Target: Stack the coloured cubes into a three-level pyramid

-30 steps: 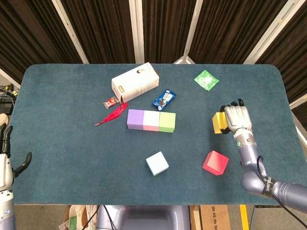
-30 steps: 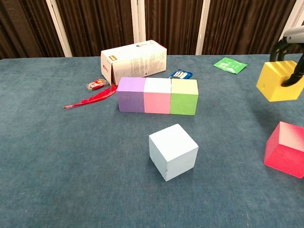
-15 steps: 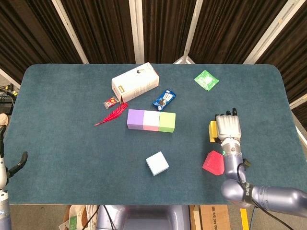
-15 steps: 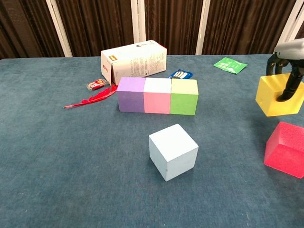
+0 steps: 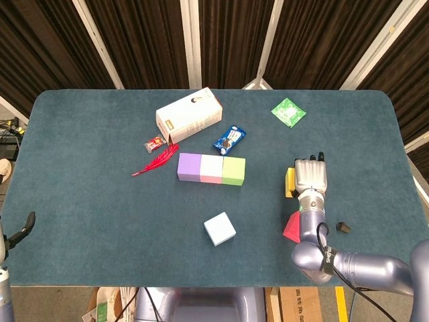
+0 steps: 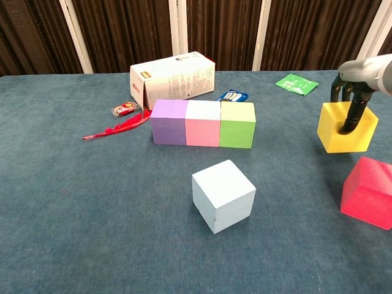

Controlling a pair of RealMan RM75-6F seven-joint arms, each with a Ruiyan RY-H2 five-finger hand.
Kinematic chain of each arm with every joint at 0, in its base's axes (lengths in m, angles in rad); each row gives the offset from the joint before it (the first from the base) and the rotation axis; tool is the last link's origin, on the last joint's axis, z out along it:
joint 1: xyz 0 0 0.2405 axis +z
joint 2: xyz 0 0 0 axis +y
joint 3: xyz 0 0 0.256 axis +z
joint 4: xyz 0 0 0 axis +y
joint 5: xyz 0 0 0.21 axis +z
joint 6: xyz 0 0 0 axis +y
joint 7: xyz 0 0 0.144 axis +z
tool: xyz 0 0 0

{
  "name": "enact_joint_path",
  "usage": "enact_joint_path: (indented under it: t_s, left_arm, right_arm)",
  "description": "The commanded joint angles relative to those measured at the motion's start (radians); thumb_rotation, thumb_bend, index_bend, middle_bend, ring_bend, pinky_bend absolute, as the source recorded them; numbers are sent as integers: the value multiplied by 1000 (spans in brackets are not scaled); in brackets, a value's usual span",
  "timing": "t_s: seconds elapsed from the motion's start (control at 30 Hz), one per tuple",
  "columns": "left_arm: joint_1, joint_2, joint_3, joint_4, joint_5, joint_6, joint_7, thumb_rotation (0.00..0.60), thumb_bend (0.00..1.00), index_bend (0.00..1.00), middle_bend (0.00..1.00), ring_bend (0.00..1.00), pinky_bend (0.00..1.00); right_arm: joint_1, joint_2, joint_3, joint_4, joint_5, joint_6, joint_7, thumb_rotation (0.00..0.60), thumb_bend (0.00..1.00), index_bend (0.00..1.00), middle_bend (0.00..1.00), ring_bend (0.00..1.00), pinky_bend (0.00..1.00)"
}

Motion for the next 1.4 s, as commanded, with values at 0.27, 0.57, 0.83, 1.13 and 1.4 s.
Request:
enact_joint_path:
  t_s: [0.27, 0.57, 0.83, 1.13, 1.4]
  left_arm:
    - [1, -5, -6, 0, -8, 4, 1, 600, 348, 31, 36, 0, 0]
    - [2, -8, -8, -2, -12, 5, 3, 600, 348, 29, 35, 0, 0]
    - [2, -11, -11, -1, -17, 5, 8, 600, 348, 29, 35, 0, 0]
    - [2, -15, -16, 2, -18, 11, 8, 600, 347, 29, 34, 0, 0]
    - [4, -16, -20, 1, -21, 17, 6, 600, 348, 29, 33, 0, 0]
  right_arm:
    - [-19, -18, 7, 23, -13, -32, 18, 600, 293, 411, 373, 176, 0]
    - [-38, -32, 10, 40, -47, -48, 48, 600, 293, 332, 312, 176, 0]
    - [-44, -34, 5, 48, -45, -65, 35, 600, 292, 275, 221, 143, 0]
    - [-39, -21, 2, 25, -31, -66, -1, 600, 292, 181, 112, 66, 0]
    - [-37, -3, -1, -7, -15, -64, -24, 600, 292, 30, 18, 8, 0]
